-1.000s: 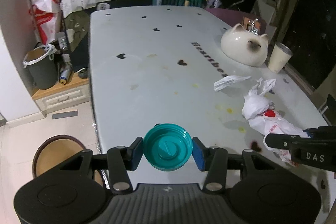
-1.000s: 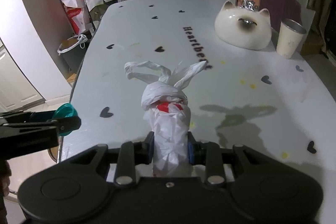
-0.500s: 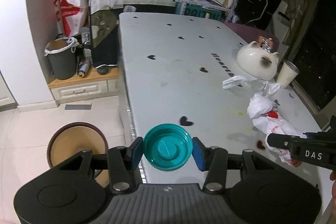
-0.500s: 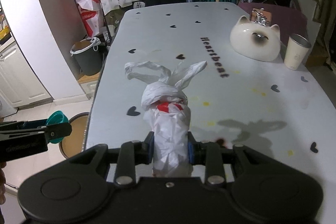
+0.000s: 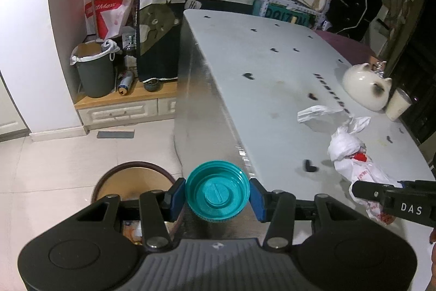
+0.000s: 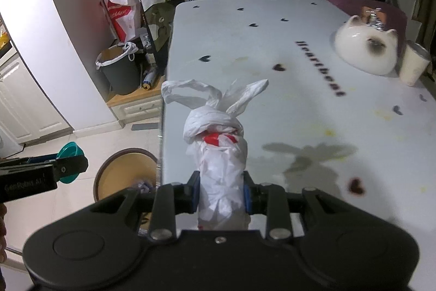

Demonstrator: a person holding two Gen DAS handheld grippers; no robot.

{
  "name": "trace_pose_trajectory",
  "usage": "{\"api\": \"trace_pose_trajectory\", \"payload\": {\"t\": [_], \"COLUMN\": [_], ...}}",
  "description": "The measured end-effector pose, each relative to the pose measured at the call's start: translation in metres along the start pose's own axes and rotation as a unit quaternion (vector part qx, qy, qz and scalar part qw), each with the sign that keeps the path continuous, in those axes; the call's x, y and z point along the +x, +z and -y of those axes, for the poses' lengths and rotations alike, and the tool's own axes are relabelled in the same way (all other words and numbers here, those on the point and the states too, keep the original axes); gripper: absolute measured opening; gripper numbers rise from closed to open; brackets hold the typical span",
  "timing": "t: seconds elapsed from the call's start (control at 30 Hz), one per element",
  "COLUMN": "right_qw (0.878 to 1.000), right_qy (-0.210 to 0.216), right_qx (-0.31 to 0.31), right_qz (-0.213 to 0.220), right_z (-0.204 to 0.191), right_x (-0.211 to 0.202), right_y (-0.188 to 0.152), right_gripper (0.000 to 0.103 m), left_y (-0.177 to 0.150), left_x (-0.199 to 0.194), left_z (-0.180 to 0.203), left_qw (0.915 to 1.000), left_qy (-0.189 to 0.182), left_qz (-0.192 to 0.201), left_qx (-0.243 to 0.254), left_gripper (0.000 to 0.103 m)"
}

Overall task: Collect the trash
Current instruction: 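Lift and carry the teal cap and white bag over the wastebasket with both tools, then open both tools over the tan wastebasket to drop the cap and bag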

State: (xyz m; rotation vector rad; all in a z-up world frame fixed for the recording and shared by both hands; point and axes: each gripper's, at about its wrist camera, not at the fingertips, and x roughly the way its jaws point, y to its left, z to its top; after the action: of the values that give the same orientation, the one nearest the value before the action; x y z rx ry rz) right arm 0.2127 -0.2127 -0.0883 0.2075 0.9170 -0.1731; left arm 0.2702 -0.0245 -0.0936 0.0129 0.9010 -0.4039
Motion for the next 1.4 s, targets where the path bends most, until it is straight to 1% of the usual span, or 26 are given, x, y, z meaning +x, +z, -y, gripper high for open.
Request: {"api": "trace_pose_trajectory", "payload": {"t": [0.3, 0.5, 0.6, 0.73, 0.97, 1.03, 1.1, 1.2, 1.33, 1.37, 1.4], "right_qw": [1.000, 0.999, 0.998, 0.995, 0.986, 0.983, 0.979, 0.975, 0.970, 0.968, 0.967], "right_qy": [0.003, 0.014, 0.018, 0.020, 0.038, 0.045, 0.049, 0.052, 0.054, 0.055, 0.054], "right_qx": [0.014, 0.012, 0.008, -0.004, -0.028, -0.030, -0.033, -0.041, -0.053, -0.054, -0.054], "right_qz": [-0.018, -0.043, -0.062, -0.095, -0.158, -0.175, -0.193, -0.212, -0.232, -0.238, -0.242], "right_z": [-0.068, -0.103, -0.117, -0.132, -0.156, -0.164, -0.171, -0.178, -0.187, -0.188, -0.189], "right_x": [0.044, 0.080, 0.101, 0.130, 0.185, 0.202, 0.222, 0.244, 0.272, 0.279, 0.285], "right_y": [0.015, 0.025, 0.029, 0.030, 0.025, 0.023, 0.021, 0.016, 0.010, 0.008, 0.006], "right_gripper": [0.031, 0.031, 0.031, 0.031, 0.031, 0.031, 0.031, 0.031, 0.031, 0.031, 0.031], "left_y": [0.025, 0.034, 0.033, 0.022, 0.001, -0.003, -0.008, -0.015, -0.028, -0.030, -0.033], "left_x": [0.027, 0.048, 0.067, 0.103, 0.173, 0.191, 0.206, 0.226, 0.252, 0.256, 0.260], "left_z": [-0.075, -0.125, -0.149, -0.175, -0.213, -0.219, -0.222, -0.227, -0.233, -0.235, -0.237], "left_qw": [0.9998, 0.9983, 0.9960, 0.9896, 0.9753, 0.9714, 0.9701, 0.9673, 0.9608, 0.9595, 0.9582], "left_qy": [0.001, 0.004, 0.002, -0.007, 0.004, 0.008, 0.015, 0.020, 0.039, 0.042, 0.044], "left_qz": [-0.021, -0.048, -0.070, -0.120, -0.194, -0.210, -0.218, -0.227, -0.255, -0.261, -0.265], "left_qx": [-0.001, -0.035, -0.055, -0.078, -0.105, -0.110, -0.106, -0.111, -0.101, -0.099, -0.098], "left_gripper": [0.050, 0.050, 0.050, 0.050, 0.050, 0.050, 0.050, 0.050, 0.051, 0.052, 0.057]}}
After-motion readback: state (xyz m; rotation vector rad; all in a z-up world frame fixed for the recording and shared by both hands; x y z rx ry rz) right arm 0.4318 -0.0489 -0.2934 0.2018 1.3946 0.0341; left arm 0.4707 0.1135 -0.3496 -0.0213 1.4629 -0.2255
